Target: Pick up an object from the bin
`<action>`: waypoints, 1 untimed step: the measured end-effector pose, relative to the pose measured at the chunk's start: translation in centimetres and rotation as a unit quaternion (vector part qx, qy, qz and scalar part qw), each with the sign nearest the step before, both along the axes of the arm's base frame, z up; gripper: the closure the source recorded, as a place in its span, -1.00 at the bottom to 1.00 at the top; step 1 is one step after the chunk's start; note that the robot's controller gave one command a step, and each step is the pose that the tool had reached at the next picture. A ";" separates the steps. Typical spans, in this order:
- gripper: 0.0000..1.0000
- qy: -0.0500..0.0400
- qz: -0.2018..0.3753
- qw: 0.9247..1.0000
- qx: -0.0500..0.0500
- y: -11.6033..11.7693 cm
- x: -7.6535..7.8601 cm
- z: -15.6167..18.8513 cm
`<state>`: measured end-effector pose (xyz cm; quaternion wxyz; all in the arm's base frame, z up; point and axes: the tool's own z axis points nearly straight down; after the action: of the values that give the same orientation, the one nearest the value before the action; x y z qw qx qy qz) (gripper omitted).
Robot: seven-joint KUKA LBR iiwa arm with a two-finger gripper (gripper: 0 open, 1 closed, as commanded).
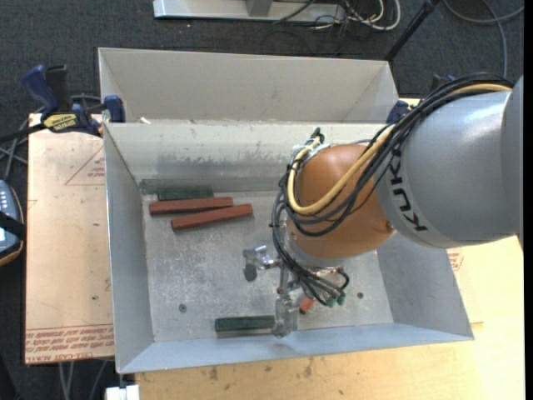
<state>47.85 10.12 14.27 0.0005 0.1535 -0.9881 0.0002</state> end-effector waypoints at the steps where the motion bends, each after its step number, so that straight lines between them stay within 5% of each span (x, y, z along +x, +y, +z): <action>1: -1.00 -0.001 -0.021 1.000 0.001 2.0 0.0 0.0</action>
Offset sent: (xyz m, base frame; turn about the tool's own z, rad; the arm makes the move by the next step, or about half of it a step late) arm 0.0020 0.0197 -0.0727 -0.0720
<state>47.88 12.14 14.24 -0.0005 0.1331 -0.9911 -0.0007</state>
